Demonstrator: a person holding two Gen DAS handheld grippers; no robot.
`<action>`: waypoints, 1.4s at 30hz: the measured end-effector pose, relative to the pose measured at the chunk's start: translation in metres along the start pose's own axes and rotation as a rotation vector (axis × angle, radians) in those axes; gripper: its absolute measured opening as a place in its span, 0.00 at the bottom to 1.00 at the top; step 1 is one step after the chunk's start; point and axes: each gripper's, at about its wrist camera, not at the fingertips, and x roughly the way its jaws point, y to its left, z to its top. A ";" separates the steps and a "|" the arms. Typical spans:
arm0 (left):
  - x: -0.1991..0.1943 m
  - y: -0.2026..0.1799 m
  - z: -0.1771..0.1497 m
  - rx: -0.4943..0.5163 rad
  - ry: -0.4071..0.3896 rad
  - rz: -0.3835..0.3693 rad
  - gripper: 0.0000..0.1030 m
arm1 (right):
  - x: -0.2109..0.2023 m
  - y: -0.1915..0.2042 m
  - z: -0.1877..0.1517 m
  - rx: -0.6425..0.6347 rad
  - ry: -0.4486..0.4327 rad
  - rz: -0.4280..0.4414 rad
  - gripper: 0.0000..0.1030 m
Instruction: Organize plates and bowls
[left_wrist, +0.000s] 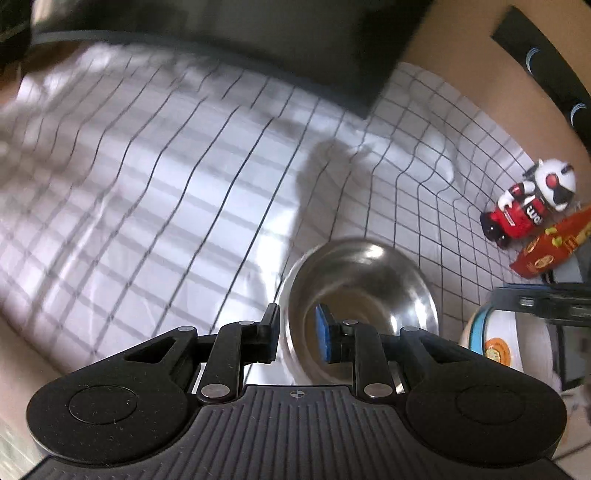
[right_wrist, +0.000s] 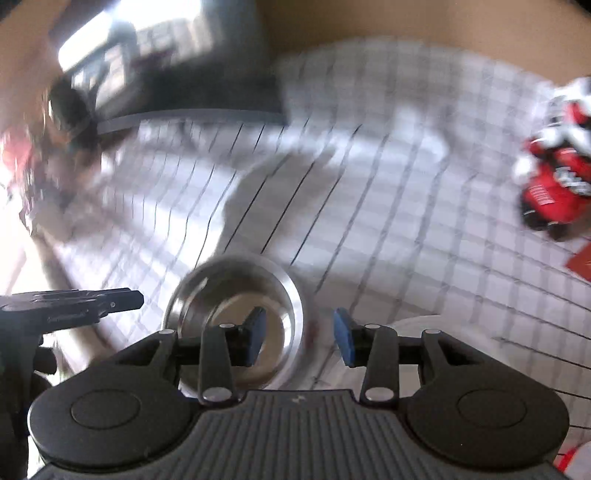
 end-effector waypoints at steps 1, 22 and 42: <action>0.001 0.006 -0.005 -0.019 0.000 -0.014 0.23 | 0.014 0.009 0.004 -0.029 0.030 -0.017 0.39; 0.074 0.023 -0.022 -0.145 0.110 -0.084 0.29 | 0.134 0.008 0.022 0.096 0.301 -0.153 0.47; 0.086 0.019 0.019 -0.121 0.146 -0.113 0.36 | 0.119 -0.004 0.029 0.239 0.214 -0.170 0.51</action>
